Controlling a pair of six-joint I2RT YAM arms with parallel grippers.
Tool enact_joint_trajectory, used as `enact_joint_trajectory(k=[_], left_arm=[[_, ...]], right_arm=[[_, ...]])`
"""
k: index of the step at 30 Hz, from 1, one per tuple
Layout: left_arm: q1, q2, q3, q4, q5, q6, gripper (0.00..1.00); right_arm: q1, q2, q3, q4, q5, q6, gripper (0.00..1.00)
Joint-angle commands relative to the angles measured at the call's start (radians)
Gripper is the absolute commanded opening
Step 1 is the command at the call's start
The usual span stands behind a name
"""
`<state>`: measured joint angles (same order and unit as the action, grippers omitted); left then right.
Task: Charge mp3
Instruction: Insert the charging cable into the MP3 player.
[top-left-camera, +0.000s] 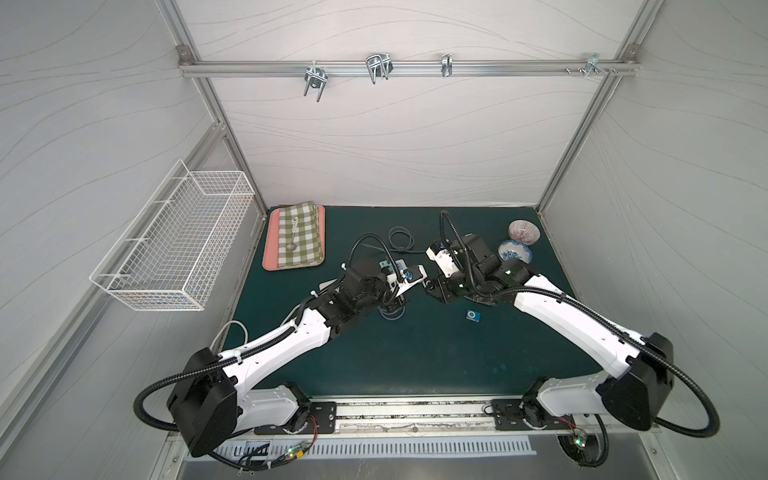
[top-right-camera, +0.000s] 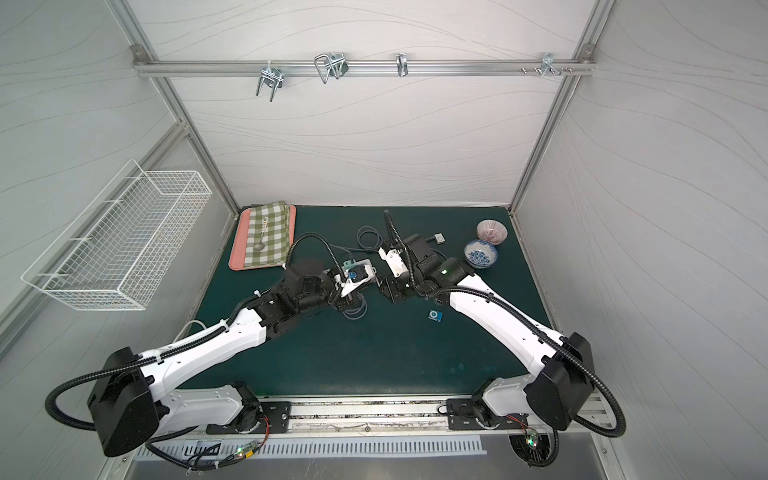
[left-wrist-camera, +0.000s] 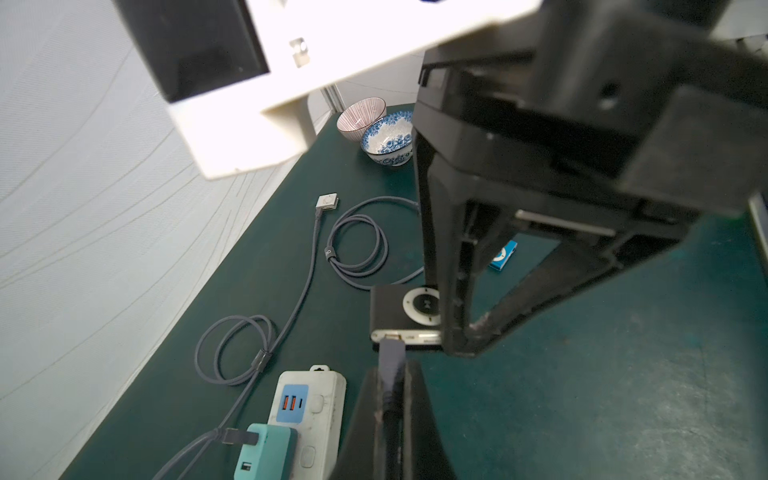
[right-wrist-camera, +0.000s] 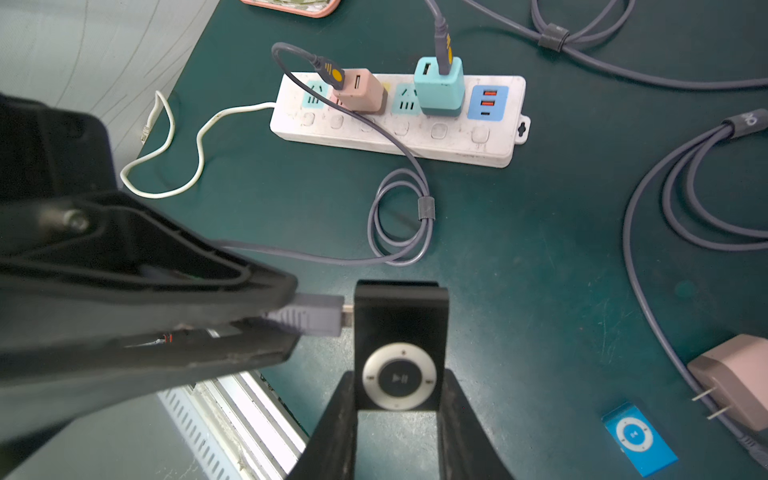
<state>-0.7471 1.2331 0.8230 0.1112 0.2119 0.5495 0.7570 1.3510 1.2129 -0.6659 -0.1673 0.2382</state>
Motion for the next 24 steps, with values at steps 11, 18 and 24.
enact_joint_trajectory(k=[11, 18, 24], left_arm=[[-0.016, 0.023, -0.038, 0.132, -0.018, 0.066, 0.0], [-0.015, 0.036, -0.059, 0.194, 0.003, 0.04, 0.0], [-0.002, 0.066, -0.068, 0.263, 0.044, 0.007, 0.0]], right_arm=[[0.044, 0.006, 0.064, 0.005, -0.117, -0.026, 0.16], [0.053, 0.001, 0.071, 0.02, -0.147, -0.013, 0.16], [0.062, 0.001, 0.063, 0.049, -0.217, -0.019, 0.15]])
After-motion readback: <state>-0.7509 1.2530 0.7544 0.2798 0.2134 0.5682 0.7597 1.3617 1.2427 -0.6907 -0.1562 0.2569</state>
